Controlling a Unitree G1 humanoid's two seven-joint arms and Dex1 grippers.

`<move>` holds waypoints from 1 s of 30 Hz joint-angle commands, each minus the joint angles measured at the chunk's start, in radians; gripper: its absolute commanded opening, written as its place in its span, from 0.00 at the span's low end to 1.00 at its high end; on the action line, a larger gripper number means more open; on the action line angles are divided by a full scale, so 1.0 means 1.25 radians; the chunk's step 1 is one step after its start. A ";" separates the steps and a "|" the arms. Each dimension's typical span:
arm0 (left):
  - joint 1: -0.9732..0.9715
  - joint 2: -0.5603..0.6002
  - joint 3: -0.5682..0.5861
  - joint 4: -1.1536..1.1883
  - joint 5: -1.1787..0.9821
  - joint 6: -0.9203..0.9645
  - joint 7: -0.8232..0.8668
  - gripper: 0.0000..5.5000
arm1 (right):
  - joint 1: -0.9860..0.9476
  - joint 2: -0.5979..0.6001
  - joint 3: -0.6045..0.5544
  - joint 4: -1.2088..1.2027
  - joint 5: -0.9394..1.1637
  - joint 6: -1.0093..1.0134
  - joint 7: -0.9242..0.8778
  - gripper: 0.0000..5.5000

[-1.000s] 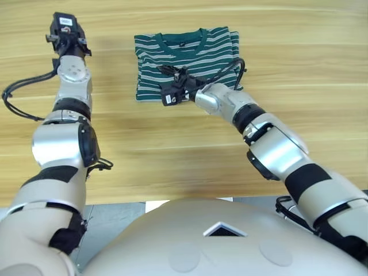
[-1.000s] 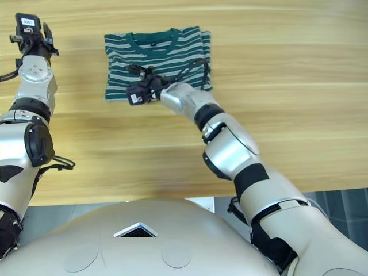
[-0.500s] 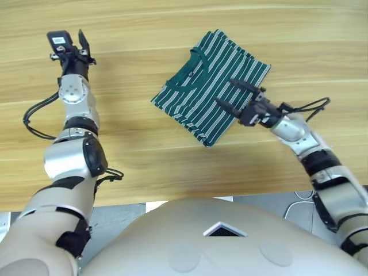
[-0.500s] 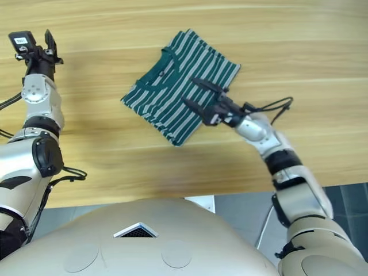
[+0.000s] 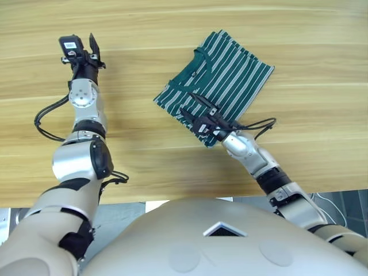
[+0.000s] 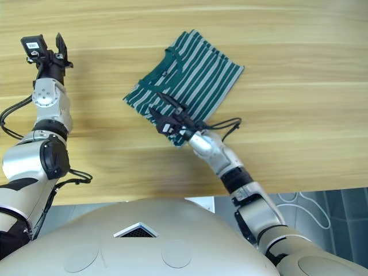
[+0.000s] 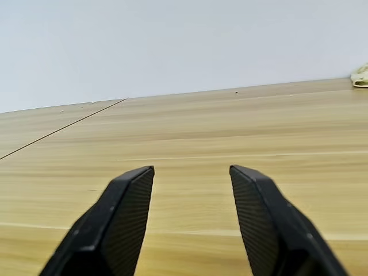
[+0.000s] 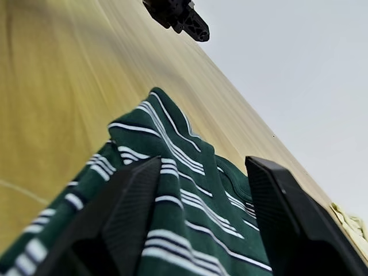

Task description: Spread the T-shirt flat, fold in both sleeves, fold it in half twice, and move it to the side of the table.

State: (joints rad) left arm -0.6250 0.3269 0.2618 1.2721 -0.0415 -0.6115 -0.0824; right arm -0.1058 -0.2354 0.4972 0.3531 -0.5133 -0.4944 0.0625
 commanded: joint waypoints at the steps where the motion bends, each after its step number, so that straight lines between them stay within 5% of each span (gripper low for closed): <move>1: 0.011 -0.013 -0.011 -0.013 0.006 -0.017 -0.005 0.44 | -0.016 -0.018 -0.016 -0.060 -0.014 0.026 0.022 0.49; 11: 0.009 -0.036 -0.020 -0.014 0.003 -0.025 -0.010 0.44 | -0.057 -0.079 -0.116 -0.139 0.046 0.016 0.043 0.49; 20: 0.012 -0.053 -0.035 -0.017 0.015 -0.043 -0.006 0.44 | -0.091 -0.060 -0.037 0.082 -0.061 -0.028 -0.014 0.49; 30: 0.009 -0.059 -0.038 -0.010 0.017 -0.033 -0.008 0.44 | -0.047 -0.075 -0.023 -0.046 -0.068 -0.062 -0.007 0.49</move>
State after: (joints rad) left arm -0.6157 0.2604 0.2201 1.2569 -0.0247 -0.6636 -0.0912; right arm -0.1835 -0.3210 0.4784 0.3413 -0.6062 -0.5729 0.0437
